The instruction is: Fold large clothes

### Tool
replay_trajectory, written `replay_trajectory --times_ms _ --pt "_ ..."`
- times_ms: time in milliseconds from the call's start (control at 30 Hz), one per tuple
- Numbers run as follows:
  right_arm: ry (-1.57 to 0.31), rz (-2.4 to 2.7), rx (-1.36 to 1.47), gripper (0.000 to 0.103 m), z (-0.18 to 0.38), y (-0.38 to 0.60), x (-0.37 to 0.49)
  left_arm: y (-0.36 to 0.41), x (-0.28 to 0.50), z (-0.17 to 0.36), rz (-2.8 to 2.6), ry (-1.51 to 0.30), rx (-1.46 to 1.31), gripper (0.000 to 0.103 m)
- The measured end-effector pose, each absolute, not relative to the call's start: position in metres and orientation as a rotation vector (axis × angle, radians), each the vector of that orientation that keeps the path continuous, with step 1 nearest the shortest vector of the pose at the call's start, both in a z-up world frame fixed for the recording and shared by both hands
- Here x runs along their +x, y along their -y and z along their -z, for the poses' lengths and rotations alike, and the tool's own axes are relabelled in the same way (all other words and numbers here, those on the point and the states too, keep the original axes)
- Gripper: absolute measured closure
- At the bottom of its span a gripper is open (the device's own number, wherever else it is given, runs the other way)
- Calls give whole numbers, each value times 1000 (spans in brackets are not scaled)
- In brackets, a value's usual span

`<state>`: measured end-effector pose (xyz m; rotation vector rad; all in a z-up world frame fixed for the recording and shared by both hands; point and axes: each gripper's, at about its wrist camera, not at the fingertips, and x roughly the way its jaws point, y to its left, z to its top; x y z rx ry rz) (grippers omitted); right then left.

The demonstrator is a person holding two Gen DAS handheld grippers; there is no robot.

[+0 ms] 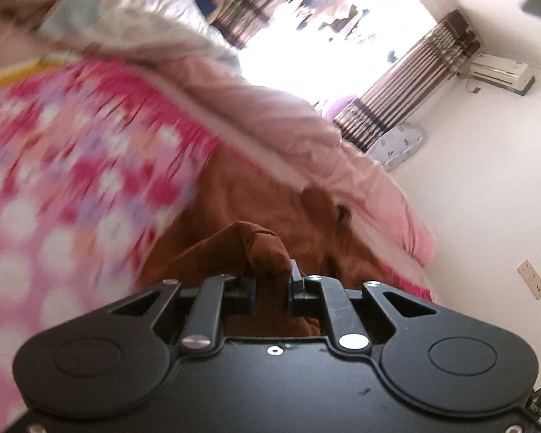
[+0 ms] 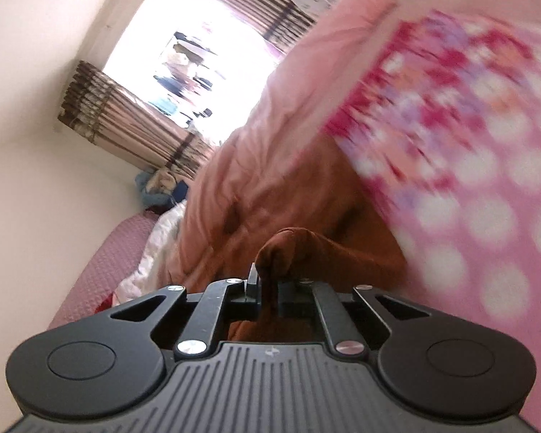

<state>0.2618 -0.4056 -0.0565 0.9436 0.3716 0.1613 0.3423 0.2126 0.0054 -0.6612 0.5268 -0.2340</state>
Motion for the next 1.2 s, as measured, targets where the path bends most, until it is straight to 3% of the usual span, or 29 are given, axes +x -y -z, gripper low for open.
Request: replay_trajectory --times_ms 133,267,367,433,567,667,700,733,800,967,1067,1200 --pt "-344 -158 928 95 16 419 333 -208 420 -37 223 -505 -596 90" --pt "-374 -119 909 95 -2 430 427 -194 511 -29 162 -559 -533 88" --pt "-435 -60 912 95 16 437 485 -185 566 -1 109 -634 -472 78" --pt "-504 2 911 94 40 438 521 -183 598 27 81 -702 -446 65" --pt "-584 44 973 89 88 442 553 -193 619 60 106 -759 -474 64" --pt "-529 -15 1036 71 93 448 543 -208 610 40 135 -720 -506 59" --pt "-514 -20 1023 67 88 449 537 -210 602 29 130 -689 -500 50" --pt "-499 -10 1001 56 79 448 529 -207 594 16 102 -646 -475 44" --pt "-441 40 935 32 60 443 510 -200 573 -6 86 -570 -406 44" --pt "-338 -67 737 36 20 399 484 -153 540 -22 259 -539 -310 43" --pt "-366 -190 586 47 12 350 487 -111 536 -8 297 -547 -184 43" --pt "-425 -259 459 49 24 298 502 -85 554 26 284 -635 -129 43"
